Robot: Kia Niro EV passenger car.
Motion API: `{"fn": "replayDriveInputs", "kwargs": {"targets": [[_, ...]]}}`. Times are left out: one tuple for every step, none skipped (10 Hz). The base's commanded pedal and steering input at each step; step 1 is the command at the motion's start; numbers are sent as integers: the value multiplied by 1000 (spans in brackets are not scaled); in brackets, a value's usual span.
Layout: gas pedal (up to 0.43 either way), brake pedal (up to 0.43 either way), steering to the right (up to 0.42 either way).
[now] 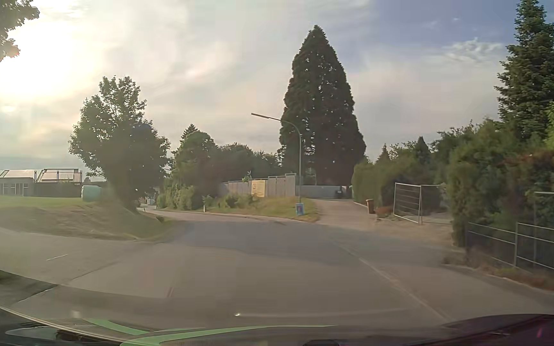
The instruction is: Follow the waypoints while adhering to traffic rules and regulations
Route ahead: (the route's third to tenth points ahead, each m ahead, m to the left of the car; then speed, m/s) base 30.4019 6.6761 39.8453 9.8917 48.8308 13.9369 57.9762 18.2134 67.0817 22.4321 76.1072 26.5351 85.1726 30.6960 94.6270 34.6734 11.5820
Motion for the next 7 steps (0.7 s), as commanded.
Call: {"fn": "replayDriveInputs", "kwargs": {"targets": [[39,0,-24],[39,0,-25],[39,0,-26],[39,0,-28],[39,0,-30],[39,0,-32],[39,0,-34]]}}
